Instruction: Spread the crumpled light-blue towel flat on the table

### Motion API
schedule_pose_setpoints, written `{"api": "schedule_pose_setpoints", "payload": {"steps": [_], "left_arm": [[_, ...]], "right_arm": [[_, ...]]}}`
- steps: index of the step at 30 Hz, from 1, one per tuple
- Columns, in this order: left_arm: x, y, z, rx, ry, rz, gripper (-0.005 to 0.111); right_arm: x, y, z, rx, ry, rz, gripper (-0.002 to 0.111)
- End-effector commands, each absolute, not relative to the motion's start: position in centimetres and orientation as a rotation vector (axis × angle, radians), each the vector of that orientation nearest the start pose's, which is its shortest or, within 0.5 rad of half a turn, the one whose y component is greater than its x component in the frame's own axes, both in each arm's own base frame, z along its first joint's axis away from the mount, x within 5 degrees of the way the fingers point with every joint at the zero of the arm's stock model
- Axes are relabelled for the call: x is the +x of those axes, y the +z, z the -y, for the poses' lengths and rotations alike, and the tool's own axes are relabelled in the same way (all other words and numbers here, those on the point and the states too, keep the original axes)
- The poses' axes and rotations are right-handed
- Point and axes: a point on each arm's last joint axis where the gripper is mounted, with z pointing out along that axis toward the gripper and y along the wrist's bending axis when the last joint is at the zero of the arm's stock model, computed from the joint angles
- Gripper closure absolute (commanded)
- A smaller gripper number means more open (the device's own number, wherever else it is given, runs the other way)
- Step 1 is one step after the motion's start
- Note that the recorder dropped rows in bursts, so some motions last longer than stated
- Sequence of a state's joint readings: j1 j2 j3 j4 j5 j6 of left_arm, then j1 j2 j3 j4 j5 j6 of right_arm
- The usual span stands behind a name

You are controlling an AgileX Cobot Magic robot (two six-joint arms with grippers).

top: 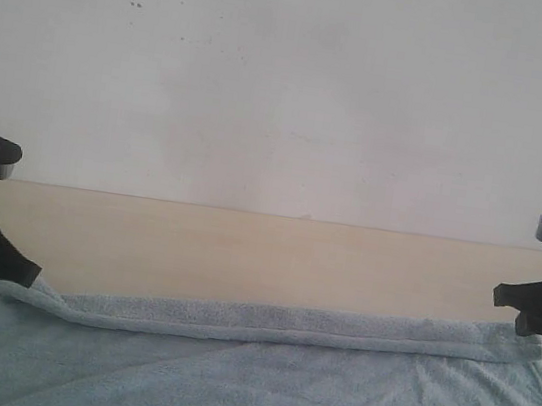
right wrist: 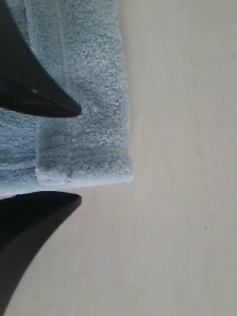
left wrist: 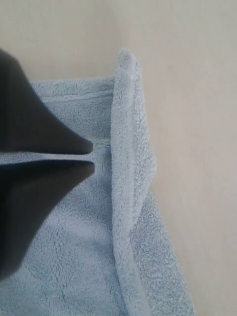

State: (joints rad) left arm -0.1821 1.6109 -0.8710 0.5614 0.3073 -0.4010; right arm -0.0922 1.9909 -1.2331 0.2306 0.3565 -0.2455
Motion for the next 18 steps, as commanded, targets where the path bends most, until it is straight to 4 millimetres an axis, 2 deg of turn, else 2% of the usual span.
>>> {"api": "schedule_pose_setpoints", "payload": {"steps": [1, 7, 13, 15, 16, 18], "left_arm": [[31.7, 20.0, 4.3, 0.331, 0.184, -2.444, 0.103], [31.8, 20.1, 4.4, 0.331, 0.167, -2.425, 0.103], [31.8, 20.1, 4.4, 0.331, 0.167, -2.425, 0.103], [31.8, 20.1, 4.4, 0.331, 0.167, -2.425, 0.103], [31.8, 20.1, 4.4, 0.331, 0.167, -2.425, 0.103], [31.8, 20.1, 4.4, 0.331, 0.167, -2.425, 0.103]], "right_arm": [[40.7, 15.5, 4.3, 0.091, 0.043, -2.572, 0.063], [40.7, 13.8, 3.9, 0.110, 0.082, -2.620, 0.063], [40.9, 13.4, 3.3, 0.110, 0.173, -2.609, 0.063], [41.0, 13.4, 3.1, 0.128, 0.206, -2.600, 0.067], [41.0, 13.4, 3.1, 0.135, 0.215, -2.600, 0.075], [41.0, 13.4, 3.1, 0.131, 0.215, -2.599, 0.082]]}}
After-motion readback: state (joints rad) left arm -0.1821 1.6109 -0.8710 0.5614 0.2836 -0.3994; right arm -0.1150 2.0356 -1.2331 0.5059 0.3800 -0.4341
